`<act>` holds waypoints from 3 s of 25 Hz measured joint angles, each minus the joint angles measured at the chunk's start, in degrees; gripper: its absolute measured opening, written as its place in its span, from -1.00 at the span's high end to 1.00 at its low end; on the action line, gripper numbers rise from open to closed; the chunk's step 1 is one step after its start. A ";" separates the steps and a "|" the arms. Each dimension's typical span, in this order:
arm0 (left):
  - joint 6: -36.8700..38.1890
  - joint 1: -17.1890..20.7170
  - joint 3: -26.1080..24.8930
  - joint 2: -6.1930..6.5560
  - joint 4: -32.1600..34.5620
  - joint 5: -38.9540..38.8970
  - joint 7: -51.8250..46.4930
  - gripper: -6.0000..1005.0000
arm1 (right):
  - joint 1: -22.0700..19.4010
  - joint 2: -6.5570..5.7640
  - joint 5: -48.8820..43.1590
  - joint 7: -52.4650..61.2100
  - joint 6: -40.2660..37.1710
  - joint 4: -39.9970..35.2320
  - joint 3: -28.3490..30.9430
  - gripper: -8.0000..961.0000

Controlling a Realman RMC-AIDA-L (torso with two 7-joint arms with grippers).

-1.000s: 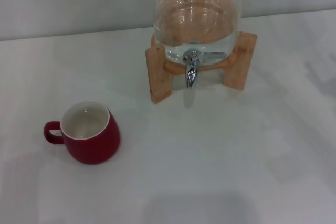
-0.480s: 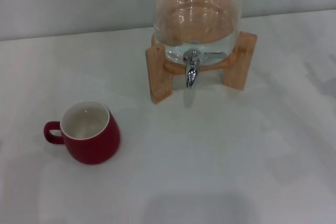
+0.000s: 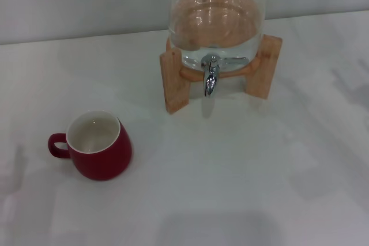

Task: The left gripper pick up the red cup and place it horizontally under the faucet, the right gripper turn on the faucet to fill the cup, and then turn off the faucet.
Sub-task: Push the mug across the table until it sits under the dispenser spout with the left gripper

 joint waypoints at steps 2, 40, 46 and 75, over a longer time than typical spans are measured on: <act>-0.20 -0.08 0.99 -0.03 0.01 0.01 0.86 -0.75 | 0.05 0.00 -0.19 0.24 0.00 -0.25 -0.03 -0.63; -5.96 -0.40 7.69 -0.22 -0.01 2.81 2.40 -0.75 | 0.09 0.00 -0.35 0.36 -1.50 -0.48 -1.64 -0.63; -6.97 -0.40 8.01 -0.22 0.01 2.80 2.36 -0.75 | 0.09 0.00 -0.35 0.36 -1.58 -0.48 -2.02 -0.63; -9.00 -1.85 8.45 0.15 0.19 2.76 2.06 -0.75 | 0.09 0.00 -0.35 0.35 -1.58 -0.29 -2.83 -0.63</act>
